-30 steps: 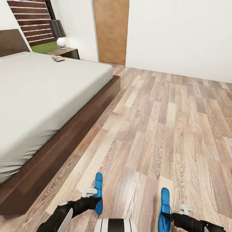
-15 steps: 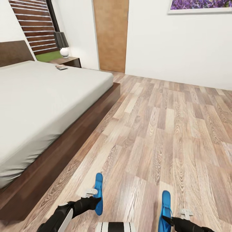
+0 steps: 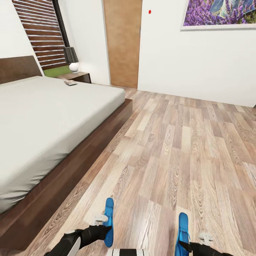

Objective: In the bedroom, move the book from the bed onto either nightstand, and place the two sandals side by side next to the bed.

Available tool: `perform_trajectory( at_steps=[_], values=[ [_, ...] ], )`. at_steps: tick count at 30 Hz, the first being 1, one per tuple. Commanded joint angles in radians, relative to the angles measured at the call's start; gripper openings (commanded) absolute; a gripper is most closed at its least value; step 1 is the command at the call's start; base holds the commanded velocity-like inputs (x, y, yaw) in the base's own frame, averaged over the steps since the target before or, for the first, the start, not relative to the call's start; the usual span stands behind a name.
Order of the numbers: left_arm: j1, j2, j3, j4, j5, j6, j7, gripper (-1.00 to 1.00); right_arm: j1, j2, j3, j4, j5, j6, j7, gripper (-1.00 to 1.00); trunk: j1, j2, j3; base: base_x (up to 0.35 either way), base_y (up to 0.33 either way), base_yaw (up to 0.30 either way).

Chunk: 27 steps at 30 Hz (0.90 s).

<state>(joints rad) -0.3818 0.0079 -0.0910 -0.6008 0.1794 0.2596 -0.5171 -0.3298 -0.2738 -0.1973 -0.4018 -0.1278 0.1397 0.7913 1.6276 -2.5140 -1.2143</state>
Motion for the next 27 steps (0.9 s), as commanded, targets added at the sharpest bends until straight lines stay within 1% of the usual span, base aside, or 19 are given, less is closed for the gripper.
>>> perform_trajectory(
  at_steps=[1, 4, 8, 11, 27],
  values=[
    [0.000, 0.000, -0.003, 0.003, 0.010, 0.003, 0.001, -1.00, 0.000, -0.001, -0.004, 0.017, -0.010, 0.011, 0.005, -1.00, -0.001, 0.000, 0.003, 0.000, 0.000, 0.000],
    [0.000, 0.000, -0.004, 0.016, 0.010, -0.003, 0.000, -1.00, 0.000, 0.000, -0.004, 0.042, -0.008, 0.010, 0.004, -1.00, -0.002, 0.001, 0.015, 0.000, 0.000, 0.000],
    [0.000, -0.016, -0.004, 0.046, 0.009, -0.005, 0.000, -1.00, 0.000, 0.000, -0.004, 0.054, -0.008, 0.009, 0.004, -1.00, -0.004, 0.002, 0.030, 0.000, 0.000, 0.000],
    [0.000, -0.020, -0.004, 0.053, 0.009, -0.005, 0.000, -1.00, 0.000, -0.001, -0.004, 0.058, -0.008, 0.009, 0.004, -1.00, -0.005, 0.002, 0.042, 0.000, 0.000, 0.000],
    [0.000, -0.022, -0.004, 0.056, 0.009, -0.005, 0.002, -1.00, 0.000, 0.000, -0.004, 0.059, -0.008, -0.015, 0.001, -1.00, -0.012, 0.006, 0.104, 0.000, 0.000, 0.000]
  ],
)
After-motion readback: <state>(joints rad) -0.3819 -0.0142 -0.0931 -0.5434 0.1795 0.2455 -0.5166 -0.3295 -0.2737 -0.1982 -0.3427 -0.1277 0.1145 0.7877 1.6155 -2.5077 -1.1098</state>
